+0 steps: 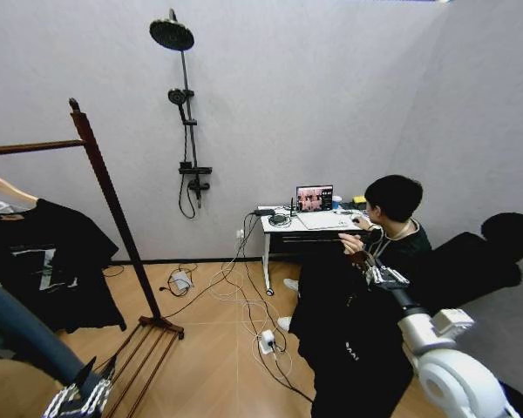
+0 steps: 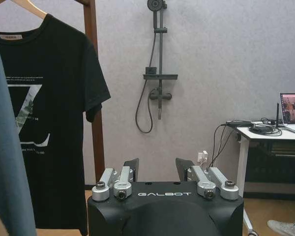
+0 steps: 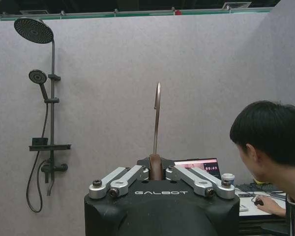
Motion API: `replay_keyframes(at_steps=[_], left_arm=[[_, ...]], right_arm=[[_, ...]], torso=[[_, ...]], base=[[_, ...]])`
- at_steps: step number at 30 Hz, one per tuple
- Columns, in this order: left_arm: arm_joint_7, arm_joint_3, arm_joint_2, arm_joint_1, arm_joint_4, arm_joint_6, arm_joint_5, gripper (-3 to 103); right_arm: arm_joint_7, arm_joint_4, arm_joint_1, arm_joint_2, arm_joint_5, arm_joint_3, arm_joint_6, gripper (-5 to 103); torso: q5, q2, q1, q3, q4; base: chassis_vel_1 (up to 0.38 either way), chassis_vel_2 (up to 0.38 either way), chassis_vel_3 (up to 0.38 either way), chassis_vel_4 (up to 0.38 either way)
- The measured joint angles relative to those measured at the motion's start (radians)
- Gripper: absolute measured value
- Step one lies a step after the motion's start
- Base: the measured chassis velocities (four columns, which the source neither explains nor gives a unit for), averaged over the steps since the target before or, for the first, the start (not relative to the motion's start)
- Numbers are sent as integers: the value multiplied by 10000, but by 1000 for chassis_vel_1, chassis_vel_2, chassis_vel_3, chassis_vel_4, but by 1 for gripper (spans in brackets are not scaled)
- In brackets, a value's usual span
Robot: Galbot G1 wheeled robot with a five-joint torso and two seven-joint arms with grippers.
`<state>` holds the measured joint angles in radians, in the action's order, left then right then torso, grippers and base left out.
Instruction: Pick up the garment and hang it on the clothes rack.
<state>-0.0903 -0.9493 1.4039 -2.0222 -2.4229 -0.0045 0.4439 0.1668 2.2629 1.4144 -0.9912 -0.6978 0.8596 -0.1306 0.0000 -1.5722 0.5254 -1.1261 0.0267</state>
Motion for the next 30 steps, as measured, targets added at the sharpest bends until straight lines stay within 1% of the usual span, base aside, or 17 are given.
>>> replay_keyframes(at_steps=[6,12,19,30], left_arm=[[0,0,0,0,0,0,0,46],[0,0,0,0,0,0,0,46],[0,0,0,0,0,0,0,46],[0,0,0,0,0,0,0,46]], right_arm=[[23,79,70,-42,0,77,15,9],[1,80,122,-30,4,80,209,9],[-255,53,118,36,175,63,293,9],[-341,1,-5,9,246,-36,347,9]], torso=[[2,4,9,-3,1],[-1,5,11,-3,0],[-1,3,1,0,0],[0,3,2,-1,2]], base=[[-134,118,114,-130],[-116,83,88,-102],[0,0,0,0],[0,0,0,0]])
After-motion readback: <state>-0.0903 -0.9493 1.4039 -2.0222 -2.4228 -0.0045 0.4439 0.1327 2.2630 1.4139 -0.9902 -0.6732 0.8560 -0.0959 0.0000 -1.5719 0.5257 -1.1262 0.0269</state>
